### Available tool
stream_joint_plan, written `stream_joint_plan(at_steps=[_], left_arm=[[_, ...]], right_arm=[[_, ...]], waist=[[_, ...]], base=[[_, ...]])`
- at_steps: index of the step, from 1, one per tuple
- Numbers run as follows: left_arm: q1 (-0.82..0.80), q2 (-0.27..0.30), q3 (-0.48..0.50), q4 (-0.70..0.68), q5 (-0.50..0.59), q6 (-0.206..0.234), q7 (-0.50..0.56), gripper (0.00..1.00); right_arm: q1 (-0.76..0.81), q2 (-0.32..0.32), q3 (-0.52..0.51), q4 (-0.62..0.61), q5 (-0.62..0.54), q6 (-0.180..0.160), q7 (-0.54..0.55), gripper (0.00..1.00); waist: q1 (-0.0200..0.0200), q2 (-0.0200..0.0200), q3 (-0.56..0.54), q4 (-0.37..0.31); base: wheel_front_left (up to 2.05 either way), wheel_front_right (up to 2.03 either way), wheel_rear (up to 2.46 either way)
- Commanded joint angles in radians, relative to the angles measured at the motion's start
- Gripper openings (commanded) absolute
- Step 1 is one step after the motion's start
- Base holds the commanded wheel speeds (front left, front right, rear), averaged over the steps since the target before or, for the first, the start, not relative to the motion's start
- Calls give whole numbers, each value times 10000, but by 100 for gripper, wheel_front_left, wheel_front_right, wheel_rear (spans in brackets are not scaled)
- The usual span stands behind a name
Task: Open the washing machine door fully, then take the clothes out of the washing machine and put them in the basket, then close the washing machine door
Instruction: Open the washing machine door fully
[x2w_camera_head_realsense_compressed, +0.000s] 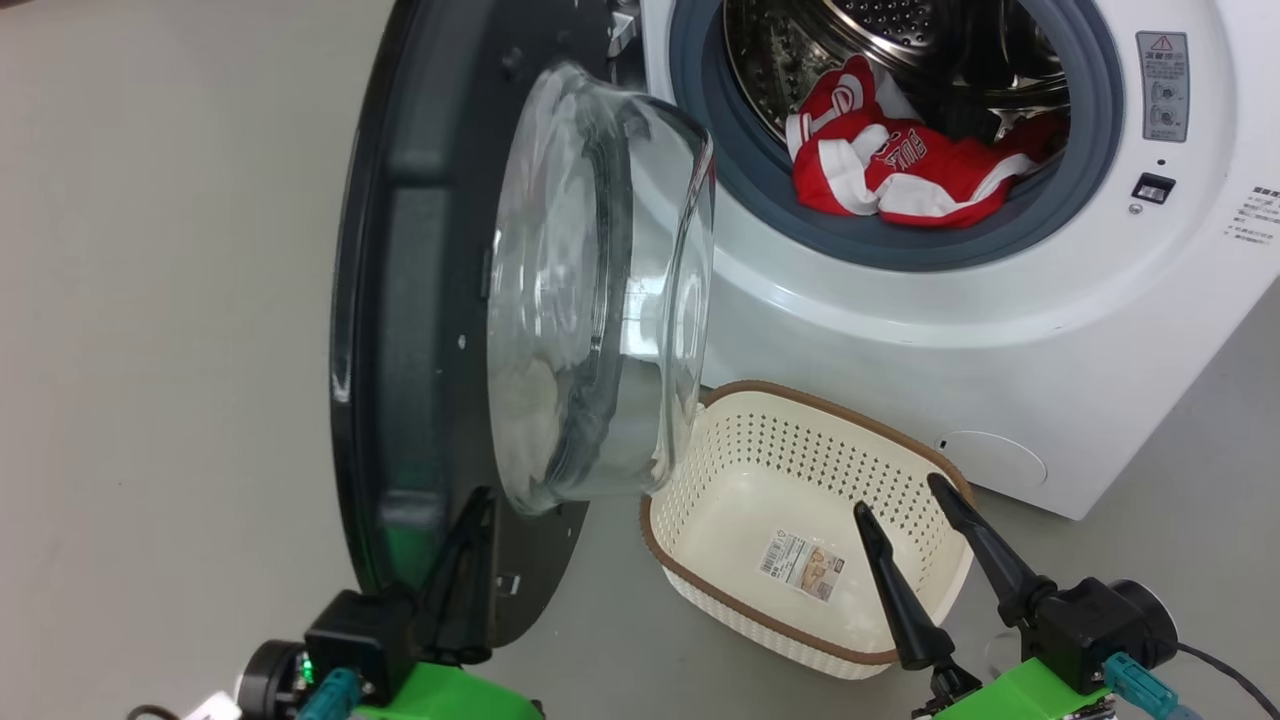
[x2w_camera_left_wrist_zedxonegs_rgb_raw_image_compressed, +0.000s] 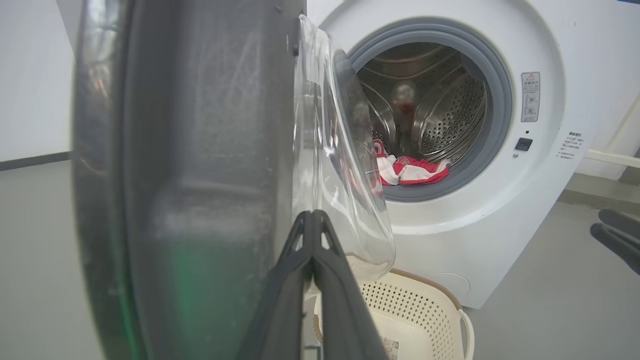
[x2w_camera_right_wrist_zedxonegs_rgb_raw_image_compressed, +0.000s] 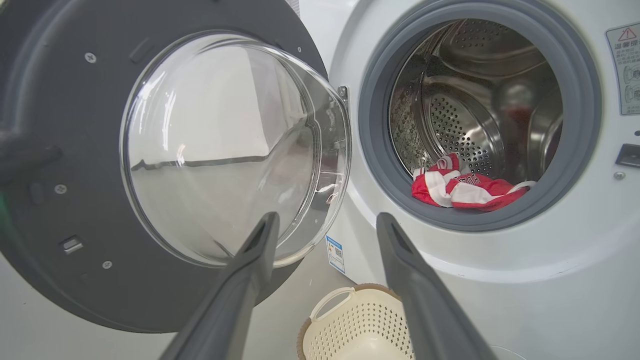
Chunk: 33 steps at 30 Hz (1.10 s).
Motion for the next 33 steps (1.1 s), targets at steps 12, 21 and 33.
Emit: stream_joint_plan(at_steps=[12, 21, 33], left_arm=[[-212, 508, 1406, 551, -430, 352, -813, 0], [-549, 765, 2021, 1116, -647, 469, -1130, 0], [-997, 988, 2635, 2151, -1047, 350, -1544, 0]], right_arm=[[-125, 18, 349, -512, -230, 63, 283, 100], [-99, 18, 347, -595, -268, 63, 371, 100], [-65, 18, 331, -779, -460, 63, 619, 100]], waist=[[0, 0, 97, 30], [0, 0, 119, 11], [0, 0, 268, -5]], base=[[0, 0, 0], [0, 0, 0], [0, 0, 0]])
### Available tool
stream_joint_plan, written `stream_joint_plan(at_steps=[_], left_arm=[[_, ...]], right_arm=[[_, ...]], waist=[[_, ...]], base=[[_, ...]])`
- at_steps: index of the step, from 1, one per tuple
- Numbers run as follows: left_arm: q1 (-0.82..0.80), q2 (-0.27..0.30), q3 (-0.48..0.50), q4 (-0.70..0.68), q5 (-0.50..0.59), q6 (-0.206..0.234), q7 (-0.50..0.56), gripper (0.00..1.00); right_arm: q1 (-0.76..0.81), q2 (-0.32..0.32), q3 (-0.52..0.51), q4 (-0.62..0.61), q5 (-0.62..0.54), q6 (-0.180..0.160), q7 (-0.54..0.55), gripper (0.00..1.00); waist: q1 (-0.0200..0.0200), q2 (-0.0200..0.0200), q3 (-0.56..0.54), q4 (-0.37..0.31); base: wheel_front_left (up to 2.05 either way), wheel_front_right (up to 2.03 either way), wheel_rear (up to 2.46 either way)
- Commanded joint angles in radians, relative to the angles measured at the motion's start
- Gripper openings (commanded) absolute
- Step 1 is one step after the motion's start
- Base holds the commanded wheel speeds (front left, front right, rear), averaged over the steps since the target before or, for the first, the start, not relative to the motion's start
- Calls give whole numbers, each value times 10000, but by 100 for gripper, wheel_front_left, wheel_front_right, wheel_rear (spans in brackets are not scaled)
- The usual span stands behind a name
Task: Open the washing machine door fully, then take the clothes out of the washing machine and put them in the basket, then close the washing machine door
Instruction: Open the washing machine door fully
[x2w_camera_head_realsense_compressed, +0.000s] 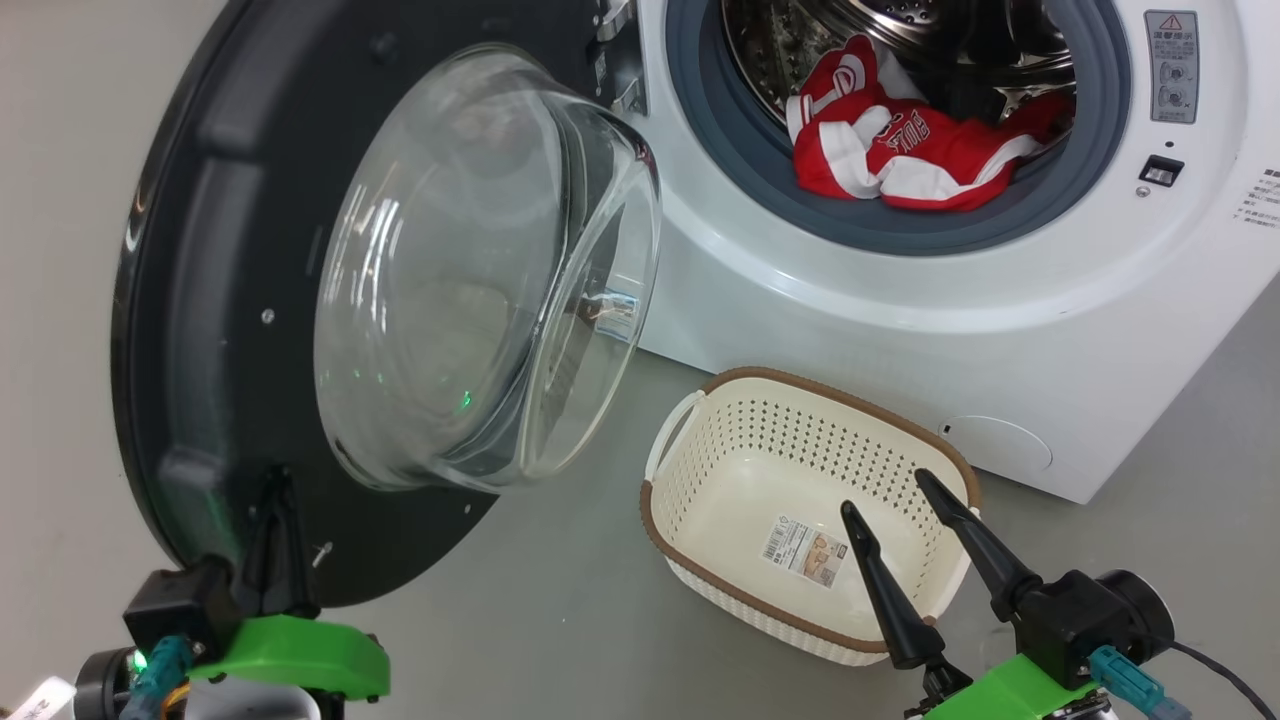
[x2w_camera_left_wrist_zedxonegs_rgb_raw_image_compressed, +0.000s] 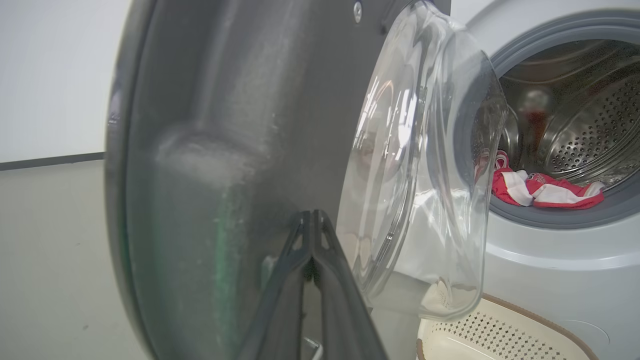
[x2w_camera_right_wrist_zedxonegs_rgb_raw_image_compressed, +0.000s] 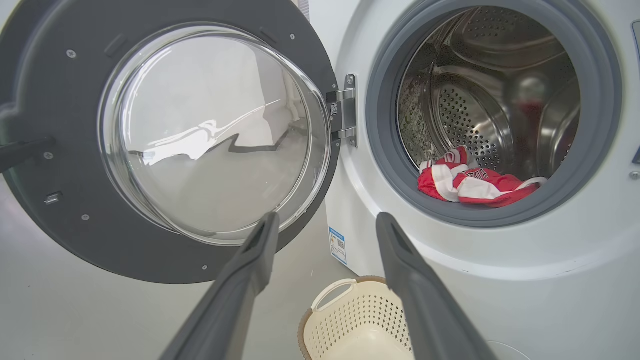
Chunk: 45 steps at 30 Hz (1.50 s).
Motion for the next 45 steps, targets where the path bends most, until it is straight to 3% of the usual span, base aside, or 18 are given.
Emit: stream_joint_plan(at_steps=[1, 19, 45], left_arm=[[-489, 411, 611, -11, -139, 84, -118, 0], [-1592, 623, 1252, 1190, -387, -201, -480, 0], [-2617, 498, 2333, 3120, -3, -1088, -552, 0]], right_arm=[[-87, 20, 224, -324, -135, 63, 46, 100], [-130, 20, 323, -663, -401, 63, 451, 100], [50, 20, 382, -1056, -694, 63, 967, 100]], waist=[[0, -1, 34, 1], [0, -1, 361, 3], [0, -1, 404, -112]], base=[[0, 0, 0], [0, 0, 0], [0, 0, 0]])
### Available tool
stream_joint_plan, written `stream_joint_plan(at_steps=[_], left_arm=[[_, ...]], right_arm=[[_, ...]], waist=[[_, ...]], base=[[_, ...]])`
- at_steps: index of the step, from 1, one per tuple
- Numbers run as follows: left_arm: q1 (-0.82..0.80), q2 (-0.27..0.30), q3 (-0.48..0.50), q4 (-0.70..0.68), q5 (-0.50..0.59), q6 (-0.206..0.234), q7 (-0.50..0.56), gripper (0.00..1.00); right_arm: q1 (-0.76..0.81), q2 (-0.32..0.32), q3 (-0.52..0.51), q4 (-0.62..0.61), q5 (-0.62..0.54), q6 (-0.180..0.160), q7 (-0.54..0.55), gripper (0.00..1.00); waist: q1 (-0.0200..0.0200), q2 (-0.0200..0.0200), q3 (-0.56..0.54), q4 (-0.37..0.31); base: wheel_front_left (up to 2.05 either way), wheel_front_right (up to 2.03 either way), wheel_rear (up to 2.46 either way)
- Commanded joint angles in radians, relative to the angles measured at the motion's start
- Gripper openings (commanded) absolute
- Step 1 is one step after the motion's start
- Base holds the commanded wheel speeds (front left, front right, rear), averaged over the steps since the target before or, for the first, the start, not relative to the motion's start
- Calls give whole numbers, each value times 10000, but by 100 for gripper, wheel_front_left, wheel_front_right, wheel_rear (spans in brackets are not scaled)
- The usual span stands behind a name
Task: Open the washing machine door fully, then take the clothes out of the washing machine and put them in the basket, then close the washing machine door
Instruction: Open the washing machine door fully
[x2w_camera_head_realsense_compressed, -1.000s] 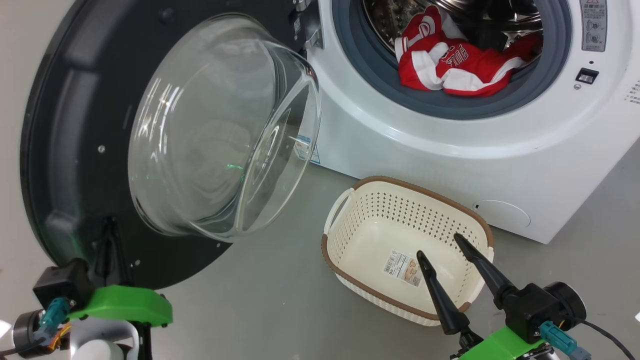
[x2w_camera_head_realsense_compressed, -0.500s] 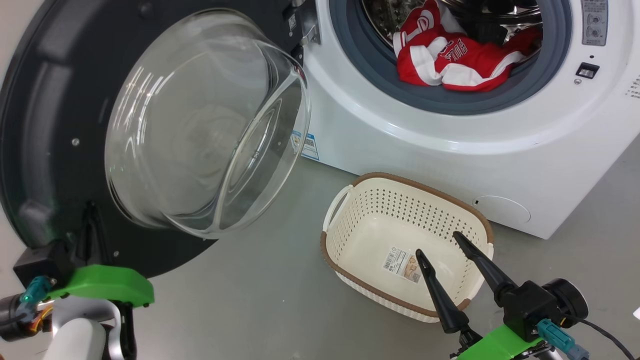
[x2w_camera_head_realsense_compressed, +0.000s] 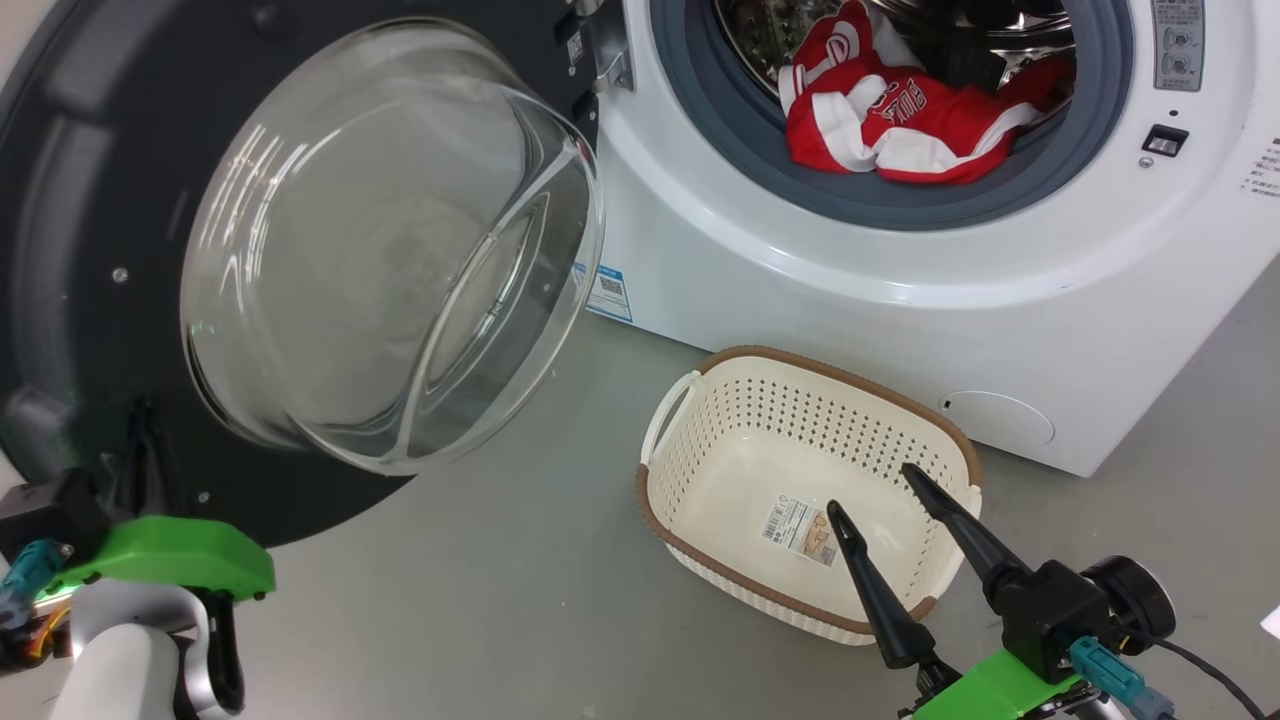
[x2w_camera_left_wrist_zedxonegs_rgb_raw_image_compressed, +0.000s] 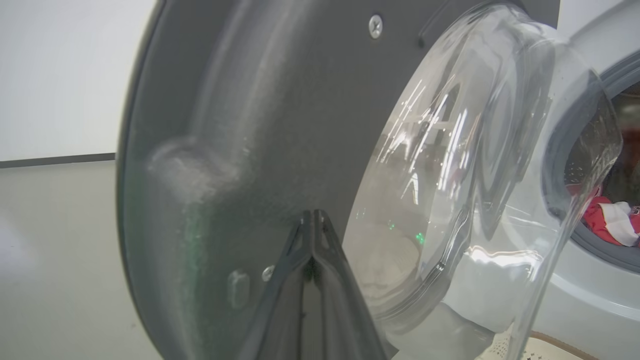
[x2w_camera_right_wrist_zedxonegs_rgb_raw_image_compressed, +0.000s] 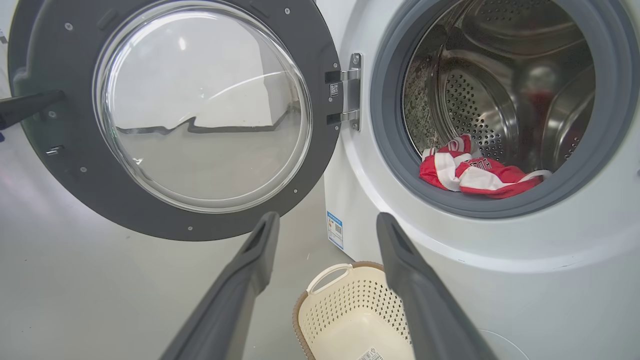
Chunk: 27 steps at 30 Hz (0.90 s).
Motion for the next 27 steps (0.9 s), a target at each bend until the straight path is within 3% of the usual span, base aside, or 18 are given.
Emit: stream_joint_plan(at_steps=[1, 17, 27], left_arm=[[-436, 467, 592, -76, 150, -37, -75, 0], [-923, 141, 1421, 531, 902, -579, -75, 0], [-691, -164, 1879, -44, 1201, -859, -76, 0]], right_arm=[[19, 20, 279, -328, -92, 63, 4, 100], [123, 20, 139, -466, -105, 63, 67, 100], [132, 20, 79, -425, 8, 63, 7, 100]], waist=[[0, 0, 3, -3], [0, 0, 94, -25], [0, 0, 101, -30]], base=[[0, 0, 0], [0, 0, 0], [0, 0, 0]])
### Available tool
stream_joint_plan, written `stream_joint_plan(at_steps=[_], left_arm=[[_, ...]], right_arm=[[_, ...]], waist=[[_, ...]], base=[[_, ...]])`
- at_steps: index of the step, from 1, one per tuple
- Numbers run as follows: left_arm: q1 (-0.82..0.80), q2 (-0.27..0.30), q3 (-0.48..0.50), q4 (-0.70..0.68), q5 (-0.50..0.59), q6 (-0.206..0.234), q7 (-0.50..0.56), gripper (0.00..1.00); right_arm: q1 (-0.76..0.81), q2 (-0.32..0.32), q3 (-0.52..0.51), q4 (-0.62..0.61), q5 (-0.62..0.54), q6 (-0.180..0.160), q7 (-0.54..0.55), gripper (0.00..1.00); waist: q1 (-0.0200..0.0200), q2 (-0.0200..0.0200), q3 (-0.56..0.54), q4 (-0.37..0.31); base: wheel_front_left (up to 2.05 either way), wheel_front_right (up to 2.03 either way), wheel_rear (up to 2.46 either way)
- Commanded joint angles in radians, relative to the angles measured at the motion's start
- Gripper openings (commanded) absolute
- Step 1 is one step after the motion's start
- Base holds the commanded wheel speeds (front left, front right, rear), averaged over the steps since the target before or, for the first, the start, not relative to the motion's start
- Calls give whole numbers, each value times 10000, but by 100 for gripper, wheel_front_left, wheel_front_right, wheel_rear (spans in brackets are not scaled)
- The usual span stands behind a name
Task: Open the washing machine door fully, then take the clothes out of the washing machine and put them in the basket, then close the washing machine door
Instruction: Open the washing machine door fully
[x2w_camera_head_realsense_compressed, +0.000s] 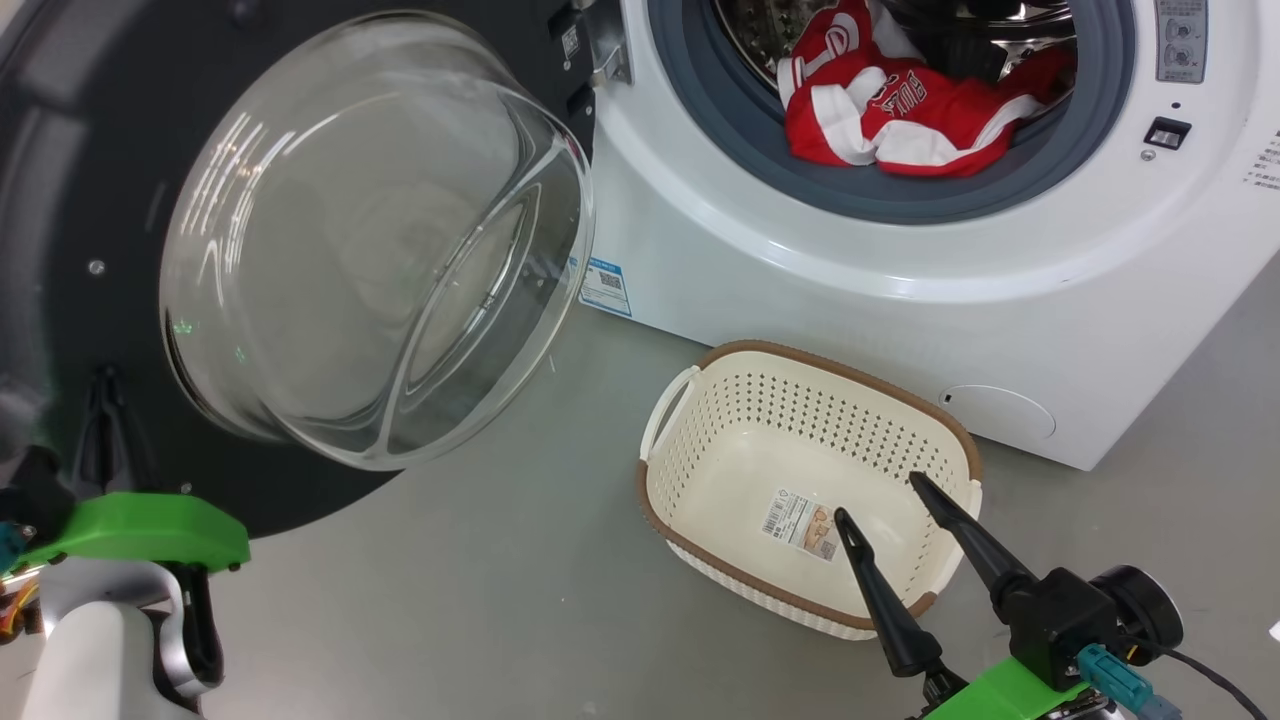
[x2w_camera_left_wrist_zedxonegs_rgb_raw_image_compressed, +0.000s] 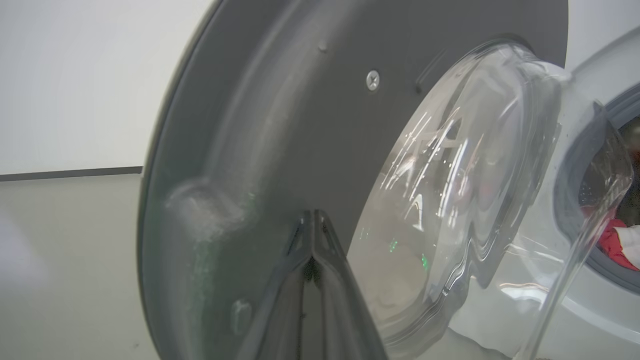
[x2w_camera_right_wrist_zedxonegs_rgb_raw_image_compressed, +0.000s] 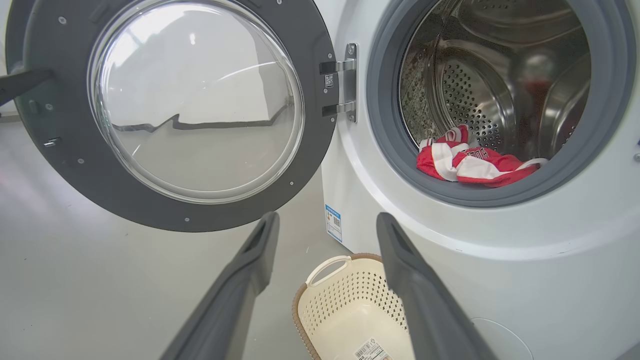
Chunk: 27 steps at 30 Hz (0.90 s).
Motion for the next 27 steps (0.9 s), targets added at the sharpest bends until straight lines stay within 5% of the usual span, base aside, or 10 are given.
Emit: stream_joint_plan(at_steps=[1, 4, 5, 7, 8, 27], left_arm=[[-184, 407, 403, -328, 48, -28, -78, 0], [18, 297, 493, -795, 132, -114, -78, 0], [102, 252, 520, -953, 167, -105, -78, 42], [265, 151, 537, -1277, 219, -116, -78, 95], [352, 109, 527, -1448, 250, -124, -78, 100], [1262, -227, -719, -4624, -123, -1350, 539, 100]], right_arm=[[-90, 20, 172, -251, 23, 63, -84, 100], [-128, 20, 120, -205, 110, 63, -143, 100], [-142, 20, 104, -185, 132, 63, -168, 100], [-162, 20, 85, -141, 171, 63, -226, 100], [-167, 20, 75, -115, 196, 63, -258, 100], [-549, 20, -447, 466, 430, 63, -1047, 100]], waist=[[0, 0, -10, -14], [0, 0, -43, -73], [0, 0, -59, -98], [0, 0, -99, -156], [0, 0, -122, -186], [0, 0, -370, -1020]], base=[[0, 0, 0], [0, 0, 0], [0, 0, 0], [0, 0, 0], [0, 0, 0], [0, 0, 0]])
